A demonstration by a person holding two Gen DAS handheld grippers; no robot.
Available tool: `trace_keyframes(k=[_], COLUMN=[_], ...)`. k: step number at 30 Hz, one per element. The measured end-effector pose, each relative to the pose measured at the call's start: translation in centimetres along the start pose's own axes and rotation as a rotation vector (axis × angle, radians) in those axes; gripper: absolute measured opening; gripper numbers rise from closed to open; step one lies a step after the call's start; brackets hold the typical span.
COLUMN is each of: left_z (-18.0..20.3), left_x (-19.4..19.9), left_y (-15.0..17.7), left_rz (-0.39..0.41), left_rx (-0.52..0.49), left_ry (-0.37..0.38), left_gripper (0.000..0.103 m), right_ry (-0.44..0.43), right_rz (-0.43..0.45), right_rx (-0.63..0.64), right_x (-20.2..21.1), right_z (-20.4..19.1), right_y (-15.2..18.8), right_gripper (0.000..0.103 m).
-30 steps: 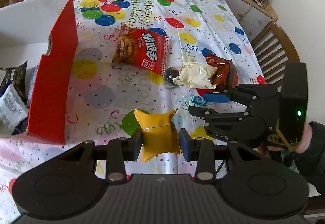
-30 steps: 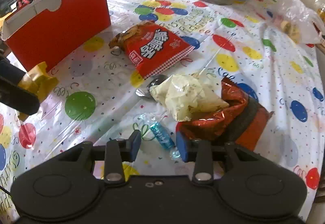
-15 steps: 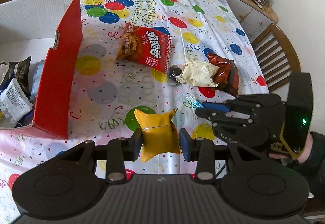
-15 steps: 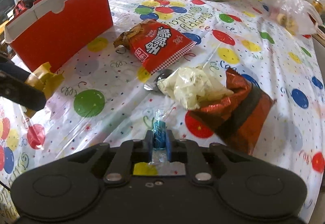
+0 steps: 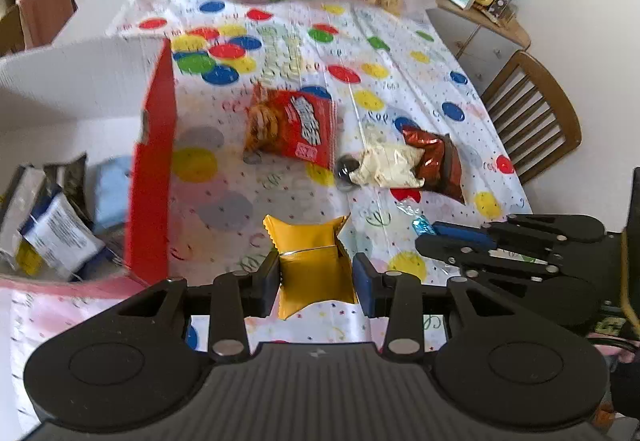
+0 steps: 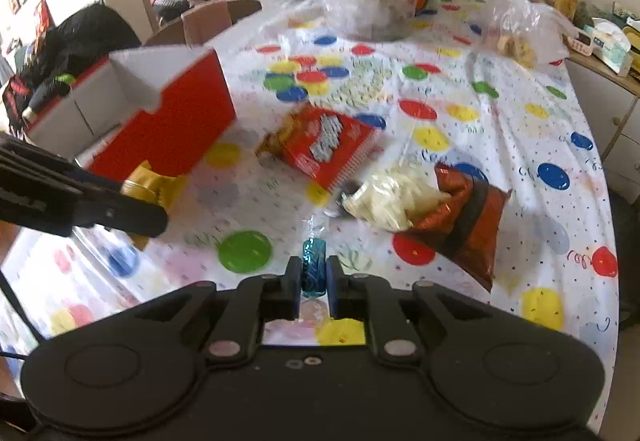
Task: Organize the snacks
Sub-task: 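Carry the yellow wrapper and blue candy over the cardboard box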
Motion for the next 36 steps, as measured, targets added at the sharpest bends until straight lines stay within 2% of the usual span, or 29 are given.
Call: trace_keyframes(k=[8,16,26,36], left_z=[-3.3,-7.8,-14.8,-21.7], left_x=[2.7,4.4,4.3,2.5], left_y=[-1.3,-3.0,-4.0,-4.7], left_rz=[0.069,0.119,0.132,0.112], left_rx=[-0.002,0.012,0.050,0.095], left_ry=[-0.005,-0.031,-0.085,-0.162], left_gripper=[0.038,0.038,0.038,0.038], right_ry=[-0.008,-0.025,-0.030,-0.026], right_rz=[0.070,0.111,0.116,0.075], right_rx=[-0.012,-0.004,0.006,0.022], right_x=[1.2,0.0,-4.0,-9.1], right_z=[-4.6,-9.4,-13.6,-16.2], right_y=[-2.8,-5.8,-9.3,-11.8], right_gripper=[0.011,0.010,0.010,0.011])
Point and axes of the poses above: each gripper's, at about its wrist camera, not at the fingertips, and x roughly against the way its jaws point, z to its right, y to its underside, the point moved 4 cm from there along -x, roughly the way its jaws point, and after that the axes turned 14 degrees about -y, right-handed, at the moved point
